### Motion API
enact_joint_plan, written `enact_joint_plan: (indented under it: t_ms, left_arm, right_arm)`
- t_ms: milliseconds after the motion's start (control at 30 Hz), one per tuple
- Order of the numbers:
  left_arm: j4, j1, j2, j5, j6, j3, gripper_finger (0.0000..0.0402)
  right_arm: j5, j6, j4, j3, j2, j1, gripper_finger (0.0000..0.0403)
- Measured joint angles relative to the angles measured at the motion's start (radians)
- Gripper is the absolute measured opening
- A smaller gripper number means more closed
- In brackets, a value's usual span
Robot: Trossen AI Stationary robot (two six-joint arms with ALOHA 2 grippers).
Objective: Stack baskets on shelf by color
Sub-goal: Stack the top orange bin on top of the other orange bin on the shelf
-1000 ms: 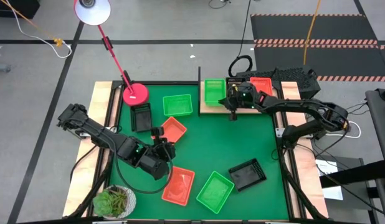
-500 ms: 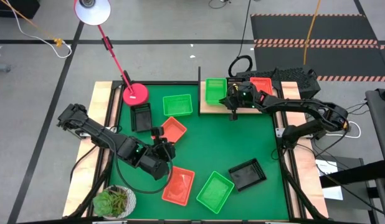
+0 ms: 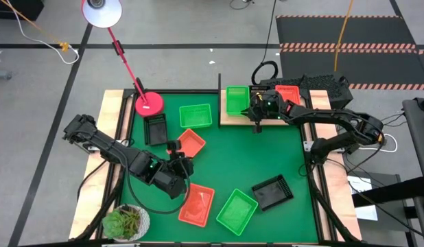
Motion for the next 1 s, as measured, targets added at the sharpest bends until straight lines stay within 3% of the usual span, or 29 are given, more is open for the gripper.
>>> enact_joint_plan:
  t_ms: [500,667,1000]
  left_arm:
    - [-0.001,0.0,0.0,0.007,0.003,0.0,0.0122]
    - [-0.002,0.0,0.0,0.026,0.018,0.0,0.0122]
    - [-0.002,0.02,0.0,0.026,0.085,0.0,0.0122]
  right_arm:
    - [0.005,0.037,-0.012,0.0,-0.027,0.01,0.0033]
    - [0.011,0.067,-0.042,0.0,-0.089,0.037,0.0055]
    - [0.279,0.186,-0.189,0.0,-0.303,0.156,0.0101]
